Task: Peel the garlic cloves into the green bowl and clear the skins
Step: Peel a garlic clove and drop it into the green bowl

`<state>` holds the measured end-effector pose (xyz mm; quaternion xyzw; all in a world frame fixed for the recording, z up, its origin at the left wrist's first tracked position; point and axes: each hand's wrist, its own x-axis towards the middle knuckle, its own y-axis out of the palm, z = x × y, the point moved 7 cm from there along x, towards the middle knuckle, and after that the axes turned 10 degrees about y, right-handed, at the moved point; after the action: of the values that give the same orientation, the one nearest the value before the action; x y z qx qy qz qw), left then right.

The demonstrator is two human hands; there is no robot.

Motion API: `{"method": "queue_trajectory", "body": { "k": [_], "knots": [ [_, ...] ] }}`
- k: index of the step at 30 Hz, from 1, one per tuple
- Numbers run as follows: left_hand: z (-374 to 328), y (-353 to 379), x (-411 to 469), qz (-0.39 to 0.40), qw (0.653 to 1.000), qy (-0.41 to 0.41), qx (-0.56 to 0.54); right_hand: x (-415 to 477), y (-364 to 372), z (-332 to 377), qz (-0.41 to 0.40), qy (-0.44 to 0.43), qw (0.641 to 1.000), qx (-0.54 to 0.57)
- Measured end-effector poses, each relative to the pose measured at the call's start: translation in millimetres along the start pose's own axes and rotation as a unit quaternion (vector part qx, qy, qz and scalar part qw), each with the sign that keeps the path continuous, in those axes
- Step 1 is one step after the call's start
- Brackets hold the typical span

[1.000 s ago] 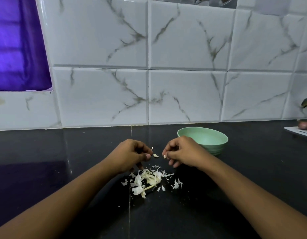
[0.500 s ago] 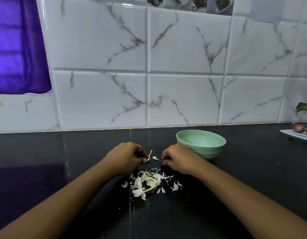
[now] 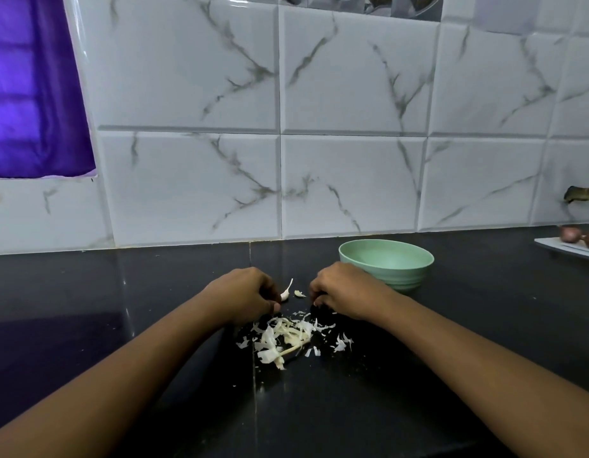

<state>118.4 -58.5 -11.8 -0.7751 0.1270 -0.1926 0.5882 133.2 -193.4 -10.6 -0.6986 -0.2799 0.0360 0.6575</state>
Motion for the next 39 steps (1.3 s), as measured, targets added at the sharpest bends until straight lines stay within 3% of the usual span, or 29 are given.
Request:
{"method": "queue_trajectory", "body": {
  "k": [16, 19, 21, 23, 25, 27, 30, 34, 39],
  "knots": [
    [0, 4, 0, 0.022, 0.999, -0.003, 0.024, -7, 7, 18, -0.037, -0.081, 0.993, -0.076],
    [2, 1, 0, 0.003, 1.000, 0.002, 0.019, -4, 9, 8, -0.043, -0.036, 0.998, -0.032],
    [1, -4, 0, -0.032, 0.999, 0.008, -0.005, -2, 7, -4, -0.047, 0.032, 0.994, 0.090],
    [-2, -12, 0, -0.081, 0.996, 0.024, -0.038, -3, 7, -17, -0.024, 0.121, 0.938, 0.325],
    [-6, -17, -1, -0.126, 0.988, 0.043, -0.081, -7, 11, -19, 0.023, 0.156, 0.831, 0.534],
    [-11, -22, -3, -0.164, 0.977, 0.064, -0.124, -10, 8, -16, 0.037, 0.150, 0.750, 0.643],
    [-18, -24, -6, -0.218, 0.953, 0.100, -0.186, -12, -3, -10, 0.043, 0.127, 0.675, 0.725],
    [-23, -27, -11, -0.253, 0.920, 0.124, -0.271, -15, -13, -5, 0.039, 0.104, 0.638, 0.762],
    [-23, -25, -13, -0.276, 0.904, 0.133, -0.297, -16, -16, -4, 0.051, 0.089, 0.642, 0.760]
  ]
}}
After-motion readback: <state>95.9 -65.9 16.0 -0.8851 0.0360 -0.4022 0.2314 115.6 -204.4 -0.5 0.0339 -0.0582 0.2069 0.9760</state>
